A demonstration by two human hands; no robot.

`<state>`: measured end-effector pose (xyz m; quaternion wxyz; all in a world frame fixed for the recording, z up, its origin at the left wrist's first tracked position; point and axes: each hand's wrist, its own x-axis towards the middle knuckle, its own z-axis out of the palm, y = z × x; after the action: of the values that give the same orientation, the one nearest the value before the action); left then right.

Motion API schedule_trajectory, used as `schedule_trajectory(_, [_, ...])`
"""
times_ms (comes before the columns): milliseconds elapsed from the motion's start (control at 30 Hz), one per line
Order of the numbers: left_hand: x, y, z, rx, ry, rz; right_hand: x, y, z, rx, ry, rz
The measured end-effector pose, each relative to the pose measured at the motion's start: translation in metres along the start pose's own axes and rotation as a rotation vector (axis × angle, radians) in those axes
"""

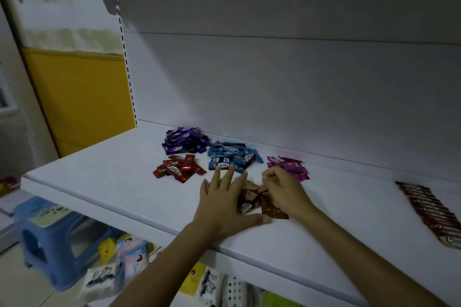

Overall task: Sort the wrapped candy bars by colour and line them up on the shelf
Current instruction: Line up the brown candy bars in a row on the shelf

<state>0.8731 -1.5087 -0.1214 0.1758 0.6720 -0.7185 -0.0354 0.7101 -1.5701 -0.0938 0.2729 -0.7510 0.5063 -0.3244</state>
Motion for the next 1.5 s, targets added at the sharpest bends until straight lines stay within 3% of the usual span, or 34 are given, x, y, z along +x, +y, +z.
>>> schedule_trajectory(100, [0.0,0.002,-0.001,0.013,-0.052,-0.002,-0.016,0.009,-0.018,-0.274,0.028,0.054])
schedule_trajectory(200, [0.0,0.002,-0.002,0.023,-0.034,0.042,-0.033,0.016,-0.028,-0.338,0.004,0.111])
schedule_trajectory(333, [-0.001,0.005,-0.003,0.007,-0.003,0.092,-0.032,-0.005,-0.023,-0.171,0.002,0.161])
schedule_trajectory(467, [-0.002,0.004,-0.007,0.001,0.021,0.124,-0.026,-0.032,-0.012,0.079,-0.135,0.2])
schedule_trajectory(533, [0.001,0.007,-0.008,-0.001,0.017,0.104,-0.024,-0.032,-0.016,0.092,-0.17,0.201])
schedule_trajectory(667, [0.009,0.02,-0.004,0.011,-0.033,0.005,-0.016,-0.017,-0.031,-0.039,-0.056,0.124])
schedule_trajectory(767, [0.014,0.026,-0.003,0.056,-0.023,-0.002,-0.017,-0.015,-0.025,0.101,-0.177,0.117])
schedule_trajectory(900, [0.023,0.028,-0.012,0.087,-0.005,0.087,-0.015,-0.012,-0.021,0.196,-0.184,0.117])
schedule_trajectory(1033, [0.032,0.024,-0.024,0.324,0.037,0.217,-0.016,0.0,-0.032,0.362,-0.158,0.146])
schedule_trajectory(1133, [0.04,0.022,-0.036,0.377,0.027,0.266,-0.016,0.007,-0.038,0.455,-0.175,0.159])
schedule_trajectory(1333, [0.057,0.024,-0.05,0.322,0.038,0.293,-0.012,0.011,-0.039,0.51,-0.19,0.16])
schedule_trajectory(1500, [0.068,0.029,-0.055,-0.061,0.213,0.232,-0.01,0.014,-0.039,0.535,-0.153,0.148])
